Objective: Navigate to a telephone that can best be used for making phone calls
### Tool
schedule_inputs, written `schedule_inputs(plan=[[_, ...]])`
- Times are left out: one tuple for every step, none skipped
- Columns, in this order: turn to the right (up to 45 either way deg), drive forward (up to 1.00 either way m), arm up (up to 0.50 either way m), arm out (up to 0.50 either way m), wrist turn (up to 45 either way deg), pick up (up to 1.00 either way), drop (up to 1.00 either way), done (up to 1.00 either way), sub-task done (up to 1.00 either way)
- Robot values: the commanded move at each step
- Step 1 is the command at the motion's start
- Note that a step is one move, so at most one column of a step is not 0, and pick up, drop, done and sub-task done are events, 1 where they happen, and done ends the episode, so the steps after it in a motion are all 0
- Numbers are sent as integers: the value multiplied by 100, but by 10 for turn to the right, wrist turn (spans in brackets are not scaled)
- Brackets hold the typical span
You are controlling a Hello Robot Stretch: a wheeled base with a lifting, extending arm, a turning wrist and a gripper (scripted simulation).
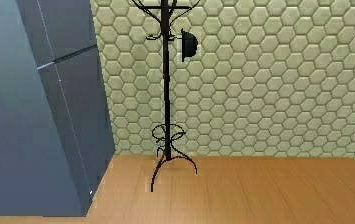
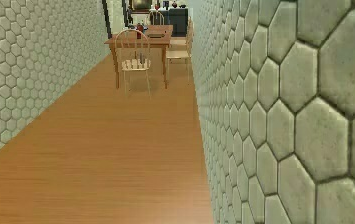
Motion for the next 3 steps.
schedule_inputs(plan=[[0,20,0,0,0,0,0,0,0],[-450,0,0,0,0,0,0,0,0],[-390,0,0,0,0,0,0,0,0]])
